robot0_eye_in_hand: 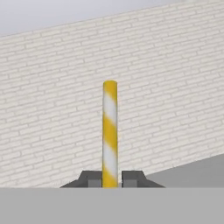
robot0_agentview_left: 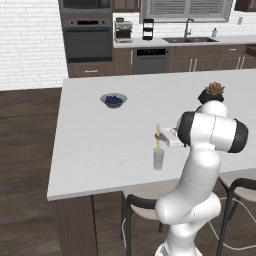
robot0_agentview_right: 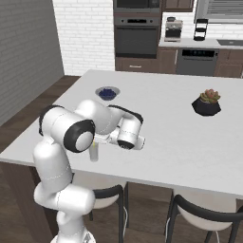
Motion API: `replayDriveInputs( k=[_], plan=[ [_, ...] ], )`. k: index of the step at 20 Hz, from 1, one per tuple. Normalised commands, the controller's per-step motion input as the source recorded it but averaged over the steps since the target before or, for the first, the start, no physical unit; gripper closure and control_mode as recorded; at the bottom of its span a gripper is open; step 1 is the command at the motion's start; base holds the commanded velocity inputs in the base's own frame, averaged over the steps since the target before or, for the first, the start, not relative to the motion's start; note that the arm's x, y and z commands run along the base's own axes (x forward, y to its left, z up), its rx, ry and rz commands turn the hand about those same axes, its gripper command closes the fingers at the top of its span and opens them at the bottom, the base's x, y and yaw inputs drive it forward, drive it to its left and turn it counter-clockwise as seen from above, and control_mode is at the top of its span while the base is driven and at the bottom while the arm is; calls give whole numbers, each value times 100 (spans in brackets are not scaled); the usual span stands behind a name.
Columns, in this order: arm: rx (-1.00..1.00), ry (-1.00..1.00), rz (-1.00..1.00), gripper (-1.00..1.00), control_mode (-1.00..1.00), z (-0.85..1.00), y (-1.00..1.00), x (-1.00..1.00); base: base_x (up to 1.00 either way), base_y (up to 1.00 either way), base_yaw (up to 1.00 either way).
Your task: Take a straw from the drawer in front and place it inside the glass cup on the dining counter.
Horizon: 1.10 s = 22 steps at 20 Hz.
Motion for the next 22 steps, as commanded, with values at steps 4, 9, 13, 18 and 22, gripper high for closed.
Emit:
replayDriveInputs(
  k=[4, 9, 13, 18, 22],
  plan=[
    [0, -5, 0, -100, -100, -14, 0, -34, 0, 0, 0],
    [0, -5, 0, -100, -100, -6, -4, -15, 0, 0, 0],
    [0, -9, 0, -100, -100, 0, -9, -6, 0, 0, 0],
    [0, -16, 0, -100, -100, 10, -11, -14, 0, 0, 0],
    [0, -32, 0, -100, -100, 79, -14, -58, 0, 0, 0]
  ],
)
